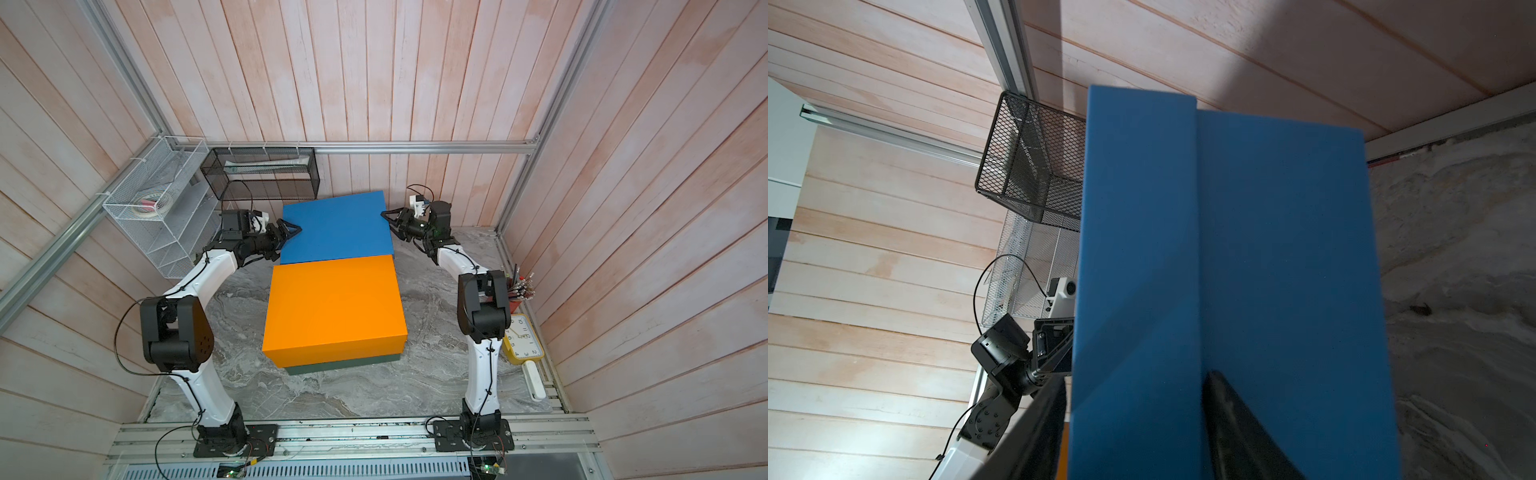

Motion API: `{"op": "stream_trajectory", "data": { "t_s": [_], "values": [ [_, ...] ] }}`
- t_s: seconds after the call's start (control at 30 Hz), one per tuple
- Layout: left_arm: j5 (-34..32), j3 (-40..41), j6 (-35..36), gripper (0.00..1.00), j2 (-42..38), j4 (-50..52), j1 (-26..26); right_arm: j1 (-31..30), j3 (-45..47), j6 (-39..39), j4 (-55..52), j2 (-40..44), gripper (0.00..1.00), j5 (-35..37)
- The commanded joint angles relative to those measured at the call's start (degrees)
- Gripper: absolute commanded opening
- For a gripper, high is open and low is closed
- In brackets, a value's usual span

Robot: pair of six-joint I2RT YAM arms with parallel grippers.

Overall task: Stack the shoeboxes
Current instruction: Pick up the shoebox from the center of the board.

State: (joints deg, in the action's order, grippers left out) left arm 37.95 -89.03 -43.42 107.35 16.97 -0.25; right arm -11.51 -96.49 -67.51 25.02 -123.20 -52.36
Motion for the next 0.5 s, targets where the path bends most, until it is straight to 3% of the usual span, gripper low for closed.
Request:
{"op": "stream_trajectory", "data": {
  "t_s": [0.0, 0.47],
  "values": [
    [9.68, -3.56, 0.66, 0.91, -0.73, -3.72, -6.1, -5.16, -0.51, -0.85, 0.89, 0.9, 0.55, -8.43],
    [9.24, -13.16, 5.16, 0.91, 3.94, 3.79, -8.78, -3.35, 3.23, -0.99, 2.84, 2.62, 0.55, -8.02]
  ]
}}
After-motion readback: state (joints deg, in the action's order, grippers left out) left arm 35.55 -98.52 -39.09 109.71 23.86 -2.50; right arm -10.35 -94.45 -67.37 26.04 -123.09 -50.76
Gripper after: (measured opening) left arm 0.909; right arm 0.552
